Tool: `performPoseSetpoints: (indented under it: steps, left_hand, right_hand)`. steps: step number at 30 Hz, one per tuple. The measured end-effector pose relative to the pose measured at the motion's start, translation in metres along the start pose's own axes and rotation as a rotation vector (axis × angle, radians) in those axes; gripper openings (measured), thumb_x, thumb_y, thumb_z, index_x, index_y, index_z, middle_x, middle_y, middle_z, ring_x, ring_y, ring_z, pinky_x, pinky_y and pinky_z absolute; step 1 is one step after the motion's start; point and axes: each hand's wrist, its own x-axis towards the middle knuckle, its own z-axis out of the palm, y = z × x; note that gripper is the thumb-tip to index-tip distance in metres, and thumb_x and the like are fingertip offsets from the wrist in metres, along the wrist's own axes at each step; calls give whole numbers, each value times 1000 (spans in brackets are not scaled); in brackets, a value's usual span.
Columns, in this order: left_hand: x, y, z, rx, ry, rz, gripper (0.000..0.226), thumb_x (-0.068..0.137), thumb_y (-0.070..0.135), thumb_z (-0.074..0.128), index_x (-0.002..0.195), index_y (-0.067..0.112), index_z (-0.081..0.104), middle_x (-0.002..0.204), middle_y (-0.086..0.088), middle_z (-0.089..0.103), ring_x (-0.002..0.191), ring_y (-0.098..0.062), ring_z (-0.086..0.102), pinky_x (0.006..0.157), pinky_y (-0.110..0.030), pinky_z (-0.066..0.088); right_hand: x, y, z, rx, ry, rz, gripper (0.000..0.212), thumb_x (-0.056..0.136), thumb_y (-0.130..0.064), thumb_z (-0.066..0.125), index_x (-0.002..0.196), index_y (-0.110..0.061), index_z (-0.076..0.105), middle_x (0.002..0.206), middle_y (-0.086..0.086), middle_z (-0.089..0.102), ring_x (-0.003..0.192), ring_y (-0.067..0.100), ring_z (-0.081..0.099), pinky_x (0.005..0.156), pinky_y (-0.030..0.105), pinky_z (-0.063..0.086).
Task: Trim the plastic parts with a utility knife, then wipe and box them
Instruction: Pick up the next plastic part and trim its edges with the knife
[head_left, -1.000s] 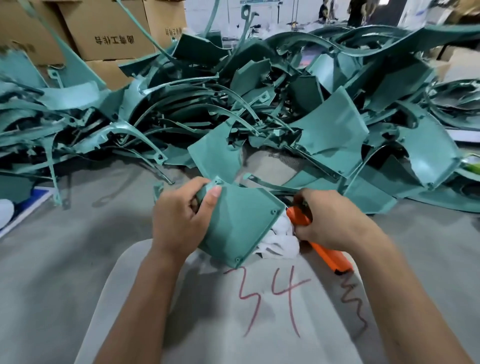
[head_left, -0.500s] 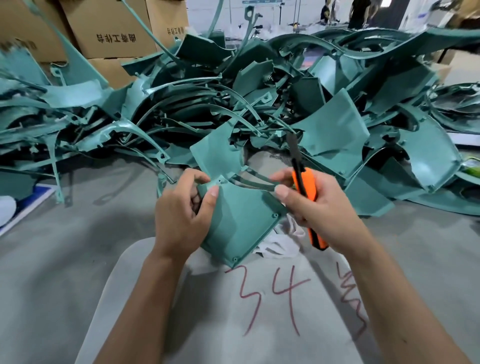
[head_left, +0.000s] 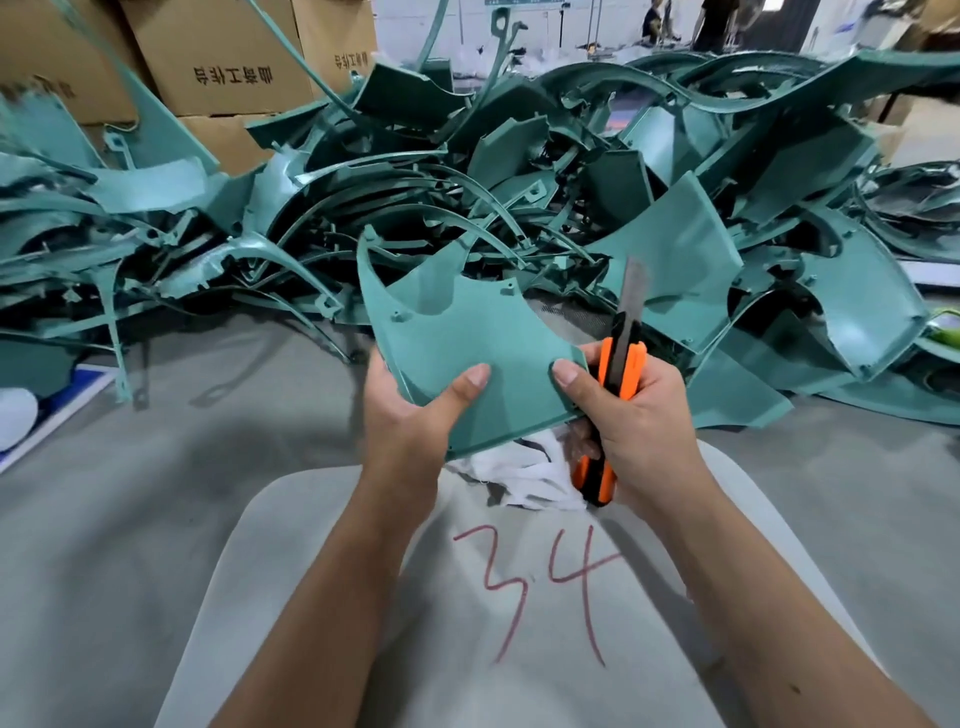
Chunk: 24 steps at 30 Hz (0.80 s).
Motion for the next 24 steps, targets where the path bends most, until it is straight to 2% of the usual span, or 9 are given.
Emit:
performPoseSetpoints:
  steps: [2, 4, 7, 9, 11, 12, 14, 18, 24]
  left_hand:
    - [3, -1, -4, -62, -17, -92, 51, 73, 5, 82, 121, 14, 66, 118, -10, 76, 108, -33, 73, 89, -48, 61]
    - [4, 0, -7, -100, -19, -113, 44, 69, -2, 83, 111, 11, 74, 116, -14, 76, 107, -34, 73, 93, -51, 59]
    - [-2, 5, -1, -79, 31, -88, 53, 67, -2, 83, 117, -2, 68, 113, -15, 76, 106, -32, 74, 92, -46, 60]
    - [-5, 2, 2, -2, 63, -44, 45, 77, -6, 77, 119, -4, 64, 104, -2, 80, 98, -18, 76, 82, -27, 61]
    - [-7, 0, 5, 39, 86, -29, 35, 87, -11, 70, 119, 1, 60, 96, 13, 79, 91, -5, 75, 75, -13, 57]
    - [-7, 0, 5, 28, 94, -33, 33, 90, -11, 68, 117, 5, 59, 96, 13, 79, 92, -5, 75, 75, -13, 57]
    - [-6, -1, 6, 4, 69, -33, 31, 91, -12, 66, 116, 6, 62, 106, -2, 79, 101, -18, 76, 81, -21, 59]
    - [-7, -7, 10, 39, 21, 16, 27, 90, -15, 64, 117, -15, 59, 112, -28, 71, 108, -33, 71, 95, -40, 57]
    - [-8, -6, 9, -14, 49, -56, 32, 90, -14, 63, 121, -14, 59, 118, -30, 69, 112, -43, 67, 99, -49, 56]
  right_hand:
    - [0, 2, -3, -17, -1, 23, 26, 101, -21, 70, 76, -31, 70, 53, 3, 51, 40, 17, 42, 43, 28, 39]
    - [1, 5, -4, -18, 2, 56, 29, 103, -35, 65, 80, -17, 63, 58, 10, 48, 43, 19, 40, 44, 29, 37]
    - [2, 11, -4, -64, 42, 71, 57, 100, -56, 55, 102, 0, 51, 77, 15, 44, 58, 21, 40, 54, 34, 37]
    - [0, 11, -4, -175, 75, 35, 42, 100, -55, 50, 111, -16, 59, 84, 9, 47, 66, 22, 46, 61, 40, 42]
    - [-3, 9, -3, -128, 37, -18, 29, 104, -49, 46, 115, -26, 60, 75, 8, 49, 58, 24, 48, 54, 37, 43]
    - [-5, 8, -1, -106, 6, -53, 28, 107, -47, 44, 115, -26, 61, 70, 11, 52, 53, 27, 51, 48, 35, 43]
    - [-10, 4, 4, -98, -48, -77, 31, 109, -45, 41, 115, -23, 62, 65, 17, 55, 46, 34, 53, 42, 36, 45]
    - [-16, 4, 15, -20, -196, -27, 40, 113, -42, 36, 117, -11, 61, 56, 16, 48, 39, 27, 45, 38, 33, 43]
    - [-11, 0, 7, 124, -348, 107, 50, 107, -51, 41, 108, -6, 64, 52, 10, 45, 35, 21, 36, 39, 27, 40]
